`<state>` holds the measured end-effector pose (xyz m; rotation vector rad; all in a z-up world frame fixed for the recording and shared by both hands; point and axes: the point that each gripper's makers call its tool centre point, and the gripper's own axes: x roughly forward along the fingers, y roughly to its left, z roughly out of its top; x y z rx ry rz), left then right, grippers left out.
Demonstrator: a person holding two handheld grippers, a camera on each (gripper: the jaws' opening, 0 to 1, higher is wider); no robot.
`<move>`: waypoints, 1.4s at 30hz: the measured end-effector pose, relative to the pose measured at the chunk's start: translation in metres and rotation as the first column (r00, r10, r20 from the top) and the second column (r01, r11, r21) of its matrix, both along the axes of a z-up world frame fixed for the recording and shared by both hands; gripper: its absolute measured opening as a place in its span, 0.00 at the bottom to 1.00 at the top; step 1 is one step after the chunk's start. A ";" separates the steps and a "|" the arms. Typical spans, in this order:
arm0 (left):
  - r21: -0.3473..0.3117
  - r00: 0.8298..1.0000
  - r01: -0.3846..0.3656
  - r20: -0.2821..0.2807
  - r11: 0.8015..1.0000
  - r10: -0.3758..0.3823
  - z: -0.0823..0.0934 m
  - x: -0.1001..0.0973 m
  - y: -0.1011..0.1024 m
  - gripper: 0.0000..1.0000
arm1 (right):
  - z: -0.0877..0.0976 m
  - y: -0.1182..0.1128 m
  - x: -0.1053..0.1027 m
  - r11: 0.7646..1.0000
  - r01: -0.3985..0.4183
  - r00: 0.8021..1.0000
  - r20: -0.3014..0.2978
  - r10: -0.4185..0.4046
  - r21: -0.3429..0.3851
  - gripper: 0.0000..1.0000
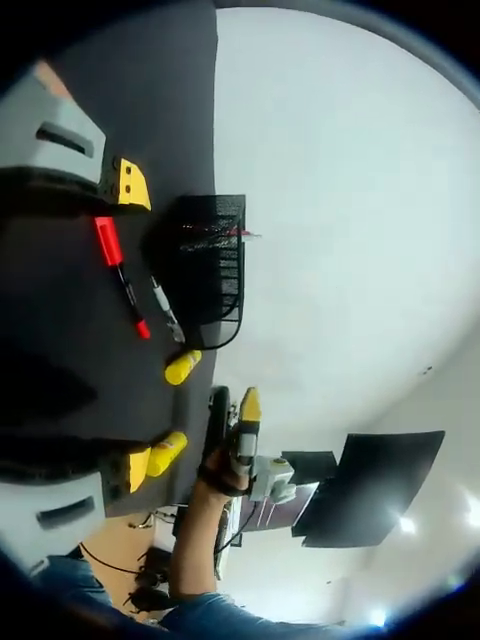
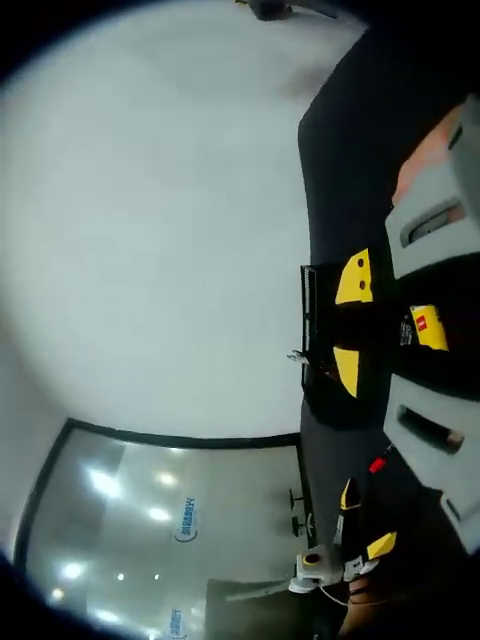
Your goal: Pick up pens and glue sticks and place them into the holder.
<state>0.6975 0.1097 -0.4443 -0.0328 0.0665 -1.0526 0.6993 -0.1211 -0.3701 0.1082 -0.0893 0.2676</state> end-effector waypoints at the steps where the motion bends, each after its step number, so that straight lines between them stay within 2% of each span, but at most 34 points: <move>1: 0.002 1.000 -0.002 -0.001 1.000 0.002 -0.001 0.002 0.001 0.87 | -0.003 0.000 -0.003 1.000 -0.004 1.000 -0.003 0.004 0.001 0.12; 7: 0.001 1.000 -0.015 -0.006 1.000 0.015 -0.001 0.006 0.004 0.85 | -0.026 0.001 -0.018 1.000 -0.026 0.999 -0.023 0.026 -0.010 0.15; 8: 0.000 1.000 -0.016 -0.006 1.000 0.016 0.000 0.002 0.002 0.85 | -0.027 0.001 -0.019 1.000 -0.025 0.999 -0.023 0.025 -0.008 0.15; 16: 0.015 1.000 -0.017 -0.007 1.000 0.017 -0.002 -0.003 0.000 0.82 | -0.044 -0.012 -0.019 0.999 0.030 0.999 -0.030 -0.028 0.039 0.14; 17: 0.016 1.000 -0.017 -0.009 1.000 0.017 -0.002 -0.004 0.000 0.82 | -0.043 -0.013 -0.020 0.999 0.036 0.999 -0.029 -0.035 0.037 0.14; 19: 0.022 1.000 -0.017 -0.012 1.000 0.018 -0.003 -0.004 -0.001 0.82 | -0.033 -0.017 -0.023 0.998 0.049 0.998 0.024 -0.050 0.044 0.14; 21: 0.029 1.000 -0.019 -0.014 0.999 0.019 -0.005 -0.005 -0.002 0.80 | -0.039 -0.019 -0.021 0.997 0.058 0.998 -0.002 -0.058 0.047 0.14; 25: 0.046 1.000 -0.029 -0.008 0.999 0.029 -0.006 -0.007 -0.002 0.77 | -0.038 -0.022 -0.021 0.996 0.060 0.998 -0.001 -0.060 0.071 0.14; 27: 0.034 0.999 -0.034 -0.002 0.999 0.034 -0.002 -0.008 0.002 0.70 | -0.038 -0.023 -0.020 0.995 0.060 0.998 -0.007 -0.059 0.085 0.14; 30: 0.028 0.999 -0.033 -0.015 0.999 0.033 0.004 -0.009 0.003 0.52 | -0.039 -0.022 -0.020 0.995 0.054 0.998 -0.012 -0.053 0.089 0.14; 32: 0.047 1.000 -0.011 -0.006 0.999 0.011 0.006 -0.010 0.000 0.51 | -0.040 -0.020 -0.020 0.995 0.052 0.999 -0.012 -0.052 0.083 0.14; 34: 0.104 1.000 -0.015 0.012 0.994 0.013 0.005 -0.006 0.001 0.52 | -0.039 -0.021 -0.020 0.995 0.055 0.998 -0.011 -0.054 0.081 0.14; 36: 0.119 1.000 0.002 0.031 0.993 -0.006 0.010 -0.004 0.000 0.52 | -0.039 -0.023 -0.019 0.994 0.058 0.998 -0.011 -0.057 0.095 0.14; 38: 0.170 0.999 0.015 0.029 0.985 -0.020 0.011 0.000 0.003 0.46 | -0.038 -0.026 -0.019 0.992 0.060 0.998 -0.011 -0.059 0.115 0.14; 40: 0.200 0.998 0.000 0.057 0.980 -0.012 0.018 0.010 0.007 0.37 | -0.038 -0.025 -0.019 0.991 0.059 0.998 -0.011 -0.058 0.122 0.14; 42: 0.224 0.998 0.012 0.051 0.974 -0.024 0.021 0.015 0.008 0.36 | -0.037 -0.025 -0.020 0.991 0.061 0.998 -0.008 -0.060 0.119 0.14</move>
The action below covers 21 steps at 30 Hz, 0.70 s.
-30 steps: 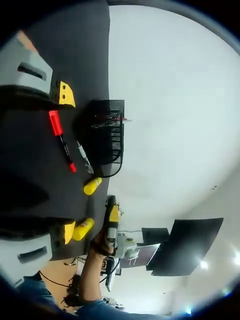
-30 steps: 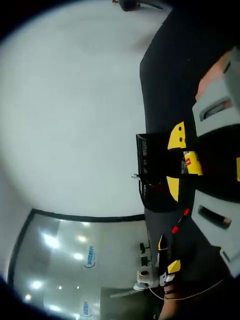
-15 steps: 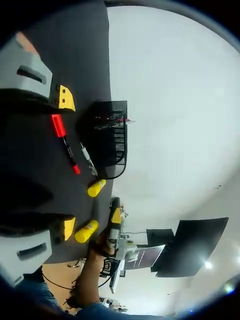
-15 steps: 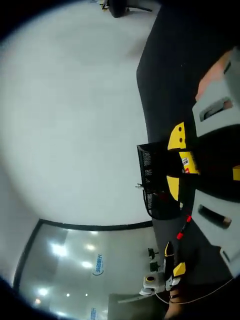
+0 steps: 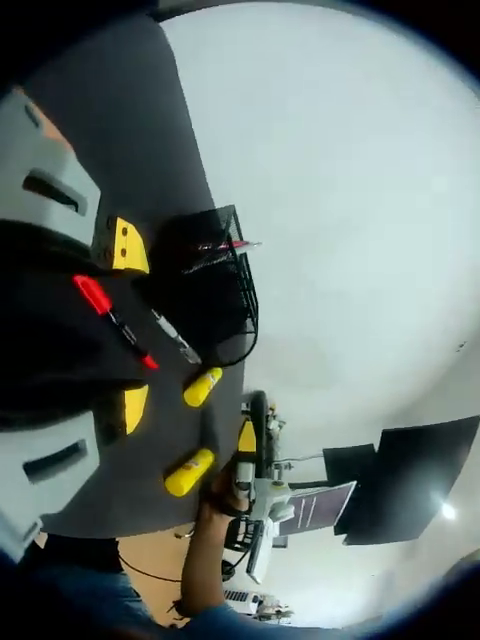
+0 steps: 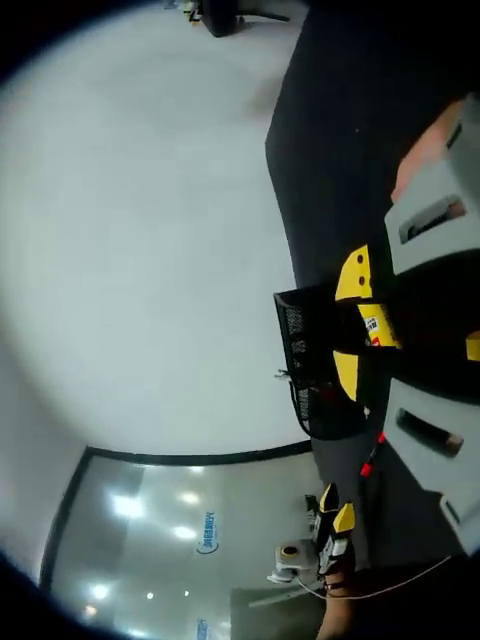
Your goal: Pick up pens and glue sticks and place them into the holder.
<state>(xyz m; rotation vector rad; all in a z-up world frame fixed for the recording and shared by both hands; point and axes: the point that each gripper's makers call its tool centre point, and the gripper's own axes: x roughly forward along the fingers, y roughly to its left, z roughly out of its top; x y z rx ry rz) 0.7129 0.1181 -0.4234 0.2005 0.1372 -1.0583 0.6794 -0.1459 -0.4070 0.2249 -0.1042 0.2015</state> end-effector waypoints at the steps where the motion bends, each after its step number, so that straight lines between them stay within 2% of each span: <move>1: 0.027 1.000 0.027 -0.001 0.999 -0.027 -0.001 -0.001 0.000 0.36 | 0.000 0.000 0.000 1.000 0.000 1.000 0.000 0.000 -0.002 0.14; 4: 0.136 0.997 0.068 0.027 0.988 -0.072 -0.007 0.003 0.001 0.32 | 0.000 0.001 -0.001 1.000 -0.002 1.000 -0.001 0.002 -0.008 0.14; 6: 0.190 0.996 0.079 0.018 0.979 -0.084 -0.013 0.006 0.001 0.32 | 0.000 0.001 -0.001 1.000 -0.003 1.000 0.000 0.003 -0.005 0.14; 8: 0.253 0.993 0.095 0.042 0.963 -0.109 -0.019 0.010 0.002 0.28 | 0.000 0.000 -0.001 1.000 -0.002 1.000 -0.001 0.002 -0.001 0.13; 9: 0.292 0.992 0.104 0.037 0.951 -0.120 -0.024 0.010 0.004 0.26 | 0.000 0.000 -0.001 1.000 -0.002 1.000 0.000 0.002 0.001 0.13; 10: 0.308 0.991 0.116 0.022 0.944 -0.129 -0.028 0.009 0.004 0.26 | 0.001 0.000 -0.001 1.000 -0.002 1.000 0.001 0.002 0.003 0.13; 13: 0.308 0.990 0.141 -0.015 0.941 -0.143 -0.028 0.011 0.004 0.26 | 0.001 0.000 -0.002 1.000 -0.005 1.000 0.000 0.005 0.003 0.13; 18: 0.360 0.986 0.165 -0.027 0.918 -0.167 -0.035 0.020 0.007 0.26 | 0.000 0.001 -0.002 1.000 -0.006 1.000 0.000 0.006 0.004 0.13; 21: 0.375 0.981 0.196 -0.078 0.906 -0.180 -0.042 0.021 0.007 0.26 | 0.000 0.001 -0.002 1.000 -0.008 1.000 -0.001 0.008 0.008 0.13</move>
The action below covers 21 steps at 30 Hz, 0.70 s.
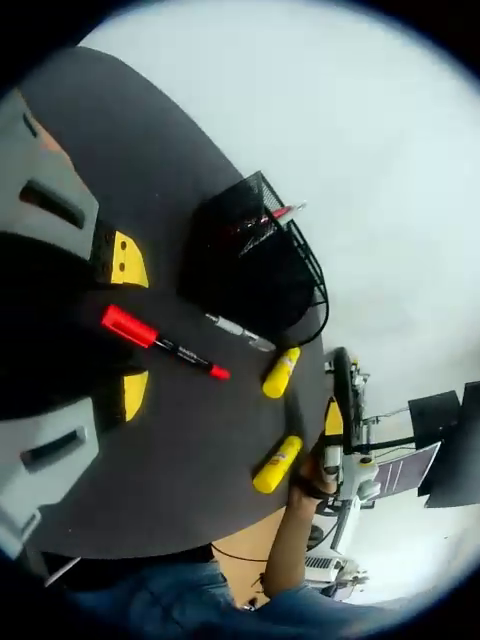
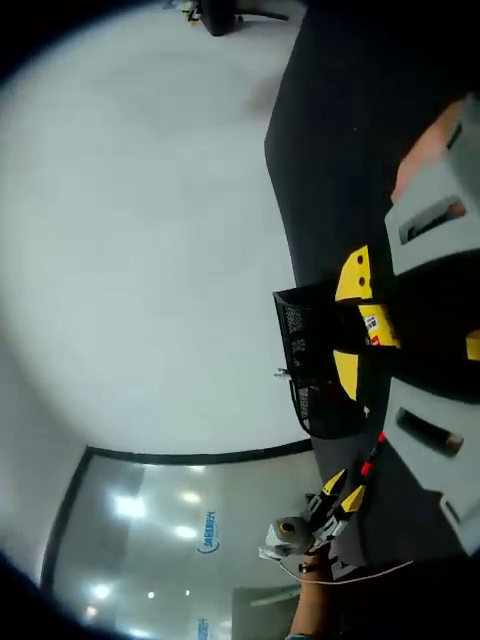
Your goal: Pick up pens and glue sticks and place them into the holder.
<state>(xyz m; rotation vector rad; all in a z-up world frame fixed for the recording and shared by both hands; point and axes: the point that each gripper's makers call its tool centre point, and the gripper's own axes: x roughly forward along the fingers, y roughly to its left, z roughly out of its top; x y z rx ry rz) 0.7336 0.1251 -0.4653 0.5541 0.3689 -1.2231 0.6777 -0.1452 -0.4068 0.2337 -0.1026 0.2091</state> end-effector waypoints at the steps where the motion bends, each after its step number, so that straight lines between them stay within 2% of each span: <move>1: 0.010 1.000 0.013 -0.017 1.000 -0.013 -0.004 0.000 0.000 0.26 | -0.001 0.000 0.000 1.000 -0.002 1.000 -0.002 0.002 0.001 0.13; 8: 0.016 0.995 0.020 -0.094 1.000 -0.018 -0.012 0.011 0.002 0.24 | -0.002 0.003 0.000 1.000 -0.009 1.000 -0.009 0.009 -0.008 0.13; 13: 0.054 0.990 0.029 -0.138 0.998 -0.021 -0.021 0.014 0.003 0.21 | -0.001 0.001 0.000 1.000 -0.011 1.000 -0.005 0.011 0.015 0.13; 18: 0.080 0.988 0.034 -0.155 0.996 -0.021 -0.025 0.009 0.001 0.19 | -0.001 0.002 0.000 1.000 -0.012 1.000 -0.005 0.012 0.018 0.12; 21: 0.087 0.987 0.031 -0.158 0.996 -0.017 -0.025 0.008 0.000 0.13 | -0.001 0.002 0.000 1.000 -0.012 1.000 -0.005 0.012 0.017 0.12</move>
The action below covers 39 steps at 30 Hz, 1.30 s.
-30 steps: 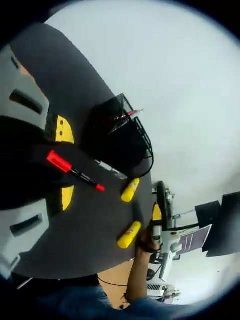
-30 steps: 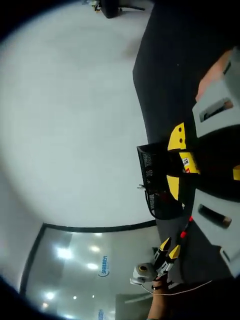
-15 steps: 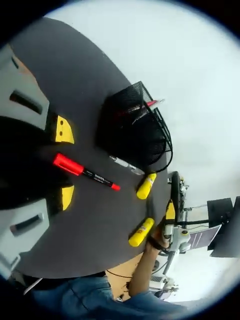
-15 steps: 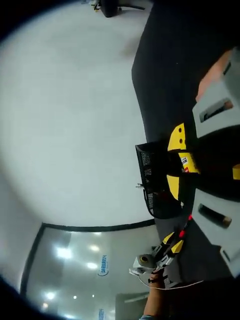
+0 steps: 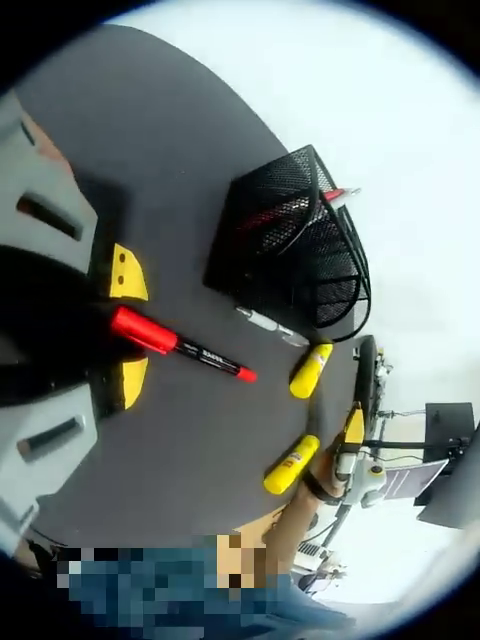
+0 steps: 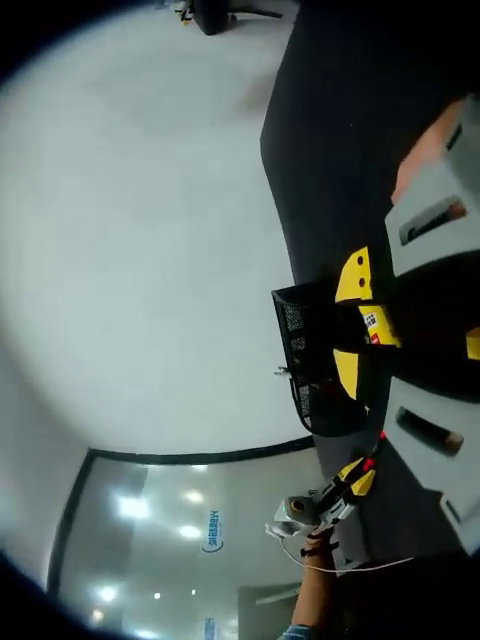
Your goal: Pick up pens and glue sticks and place them into the holder.
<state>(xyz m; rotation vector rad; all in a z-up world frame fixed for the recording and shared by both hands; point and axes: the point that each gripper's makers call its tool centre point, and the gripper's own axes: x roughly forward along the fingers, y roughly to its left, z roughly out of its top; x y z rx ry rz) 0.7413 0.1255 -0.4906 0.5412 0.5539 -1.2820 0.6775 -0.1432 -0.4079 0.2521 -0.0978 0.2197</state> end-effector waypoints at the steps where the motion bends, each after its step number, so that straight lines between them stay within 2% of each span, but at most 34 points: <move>1: 0.003 1.000 0.000 -0.002 1.000 0.000 0.000 0.000 0.000 0.13 | 0.000 0.000 0.000 1.000 0.000 1.000 0.000 0.000 0.001 0.12; 10: 0.035 1.000 0.001 -0.001 0.999 -0.001 0.000 -0.010 -0.002 0.07 | 0.000 0.000 0.000 1.000 0.001 1.000 0.000 -0.001 0.004 0.12; 20: -0.002 1.000 0.025 -0.003 1.000 -0.025 0.009 -0.031 -0.009 0.06 | -0.001 0.000 -0.001 1.000 0.001 1.000 -0.005 -0.001 0.006 0.12; 27: -0.112 1.000 0.019 -0.005 0.993 -0.019 0.033 -0.042 -0.017 0.06 | 0.000 -0.002 -0.002 1.000 0.003 1.000 -0.003 -0.003 0.025 0.12; 30: -0.184 1.000 0.013 -0.006 0.983 -0.014 0.048 -0.047 -0.022 0.06 | 0.001 -0.003 -0.003 0.999 0.004 1.000 -0.001 -0.004 0.037 0.12; 34: -0.301 1.000 0.005 -0.001 0.954 -0.006 0.070 -0.055 -0.030 0.06 | 0.002 -0.003 -0.004 0.999 0.002 1.000 0.002 -0.002 0.051 0.12; 39: -0.396 1.000 -0.002 -0.007 0.918 -0.001 0.088 -0.068 -0.038 0.06 | 0.005 0.001 -0.006 0.995 -0.044 0.999 0.011 0.043 0.095 0.13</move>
